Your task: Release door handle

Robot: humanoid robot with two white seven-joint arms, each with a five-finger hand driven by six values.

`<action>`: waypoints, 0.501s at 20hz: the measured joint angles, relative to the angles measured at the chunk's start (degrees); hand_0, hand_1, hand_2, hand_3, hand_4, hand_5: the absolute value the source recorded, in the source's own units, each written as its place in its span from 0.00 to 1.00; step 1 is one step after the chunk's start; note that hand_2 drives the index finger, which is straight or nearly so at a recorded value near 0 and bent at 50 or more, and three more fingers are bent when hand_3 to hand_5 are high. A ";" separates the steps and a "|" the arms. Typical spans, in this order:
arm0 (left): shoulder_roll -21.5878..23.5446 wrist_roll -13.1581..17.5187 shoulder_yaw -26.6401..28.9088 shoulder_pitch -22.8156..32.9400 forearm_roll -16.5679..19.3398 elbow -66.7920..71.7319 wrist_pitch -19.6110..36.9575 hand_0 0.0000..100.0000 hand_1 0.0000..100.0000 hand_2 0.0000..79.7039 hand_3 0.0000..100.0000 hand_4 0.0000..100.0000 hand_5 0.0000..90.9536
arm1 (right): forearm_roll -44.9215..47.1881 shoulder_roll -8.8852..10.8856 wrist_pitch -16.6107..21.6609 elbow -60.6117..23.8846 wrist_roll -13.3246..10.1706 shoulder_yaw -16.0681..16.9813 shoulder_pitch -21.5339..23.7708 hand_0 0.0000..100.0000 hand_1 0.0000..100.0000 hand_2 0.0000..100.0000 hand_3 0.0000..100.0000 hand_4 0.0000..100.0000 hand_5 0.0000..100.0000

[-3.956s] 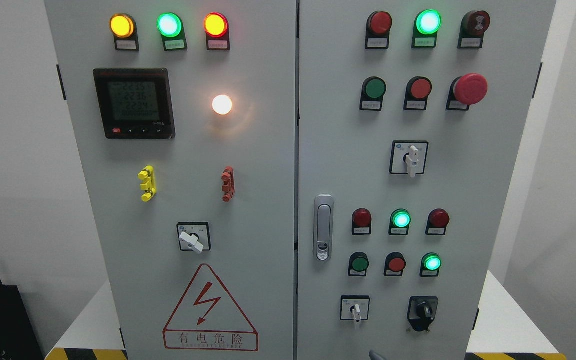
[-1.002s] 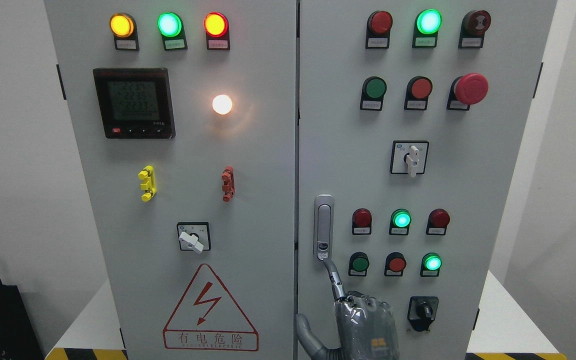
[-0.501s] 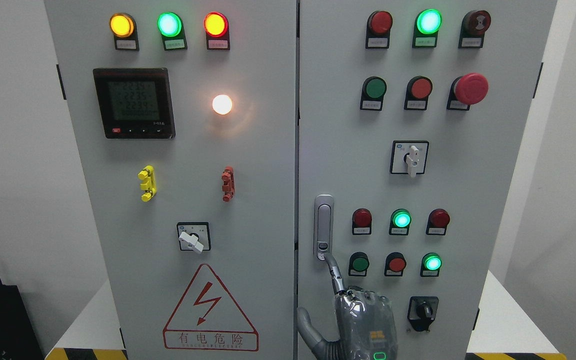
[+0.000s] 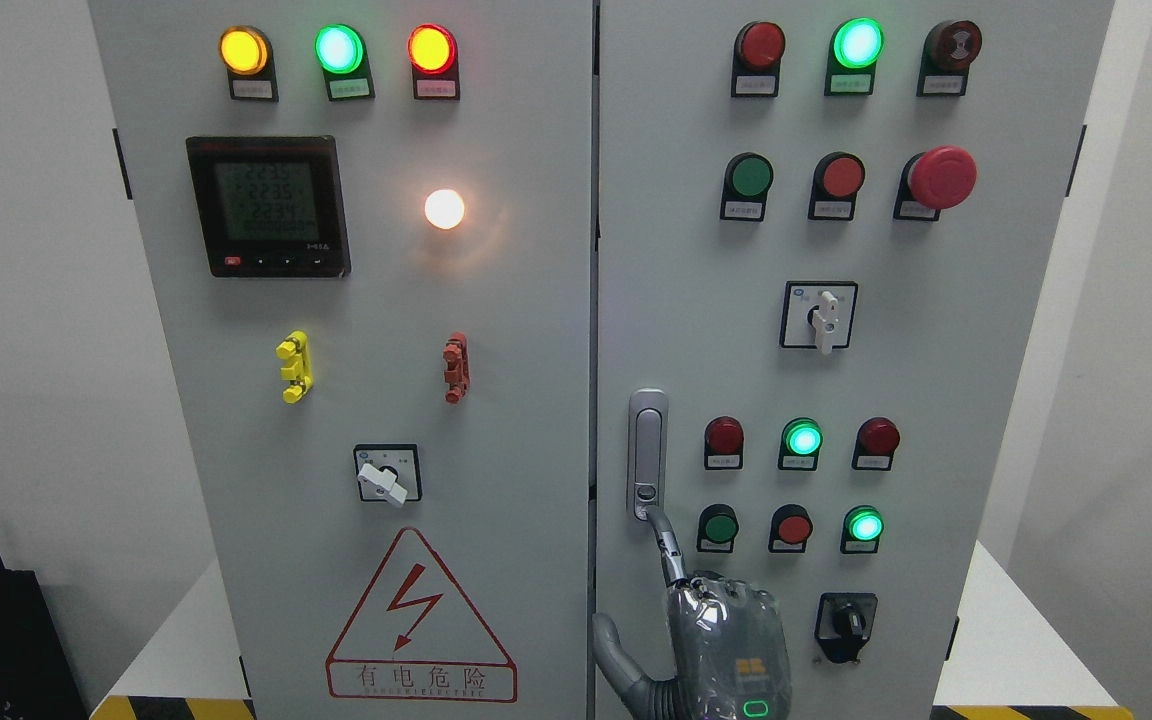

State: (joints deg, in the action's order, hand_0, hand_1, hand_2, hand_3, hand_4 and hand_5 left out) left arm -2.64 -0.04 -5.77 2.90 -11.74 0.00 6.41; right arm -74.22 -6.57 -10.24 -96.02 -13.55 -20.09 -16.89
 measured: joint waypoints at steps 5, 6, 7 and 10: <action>0.00 0.00 0.00 0.00 0.01 0.00 0.00 0.12 0.39 0.00 0.00 0.00 0.00 | 0.02 0.02 -0.01 0.35 0.00 -0.02 -0.17 0.32 0.33 0.00 0.99 0.91 1.00; 0.00 0.00 0.00 0.00 0.01 0.00 0.00 0.12 0.39 0.00 0.00 0.00 0.00 | 0.02 0.02 -0.01 0.40 0.00 -0.02 -0.24 0.32 0.33 0.00 0.99 0.90 1.00; 0.00 0.00 0.00 0.00 0.01 0.00 0.00 0.12 0.39 0.00 0.00 0.00 0.00 | 0.03 0.02 -0.01 0.44 0.00 -0.02 -0.29 0.32 0.33 0.00 0.99 0.91 1.00; 0.00 0.00 0.00 0.00 0.02 0.00 0.00 0.12 0.39 0.00 0.00 0.00 0.00 | 0.03 0.03 0.00 0.66 0.00 -0.03 -0.52 0.31 0.33 0.00 0.99 0.91 1.00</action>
State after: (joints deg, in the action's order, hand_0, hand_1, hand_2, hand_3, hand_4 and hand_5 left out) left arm -2.64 -0.04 -5.77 2.90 -11.72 0.00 6.41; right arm -74.19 -6.53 -10.24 -95.37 -13.55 -20.12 -17.41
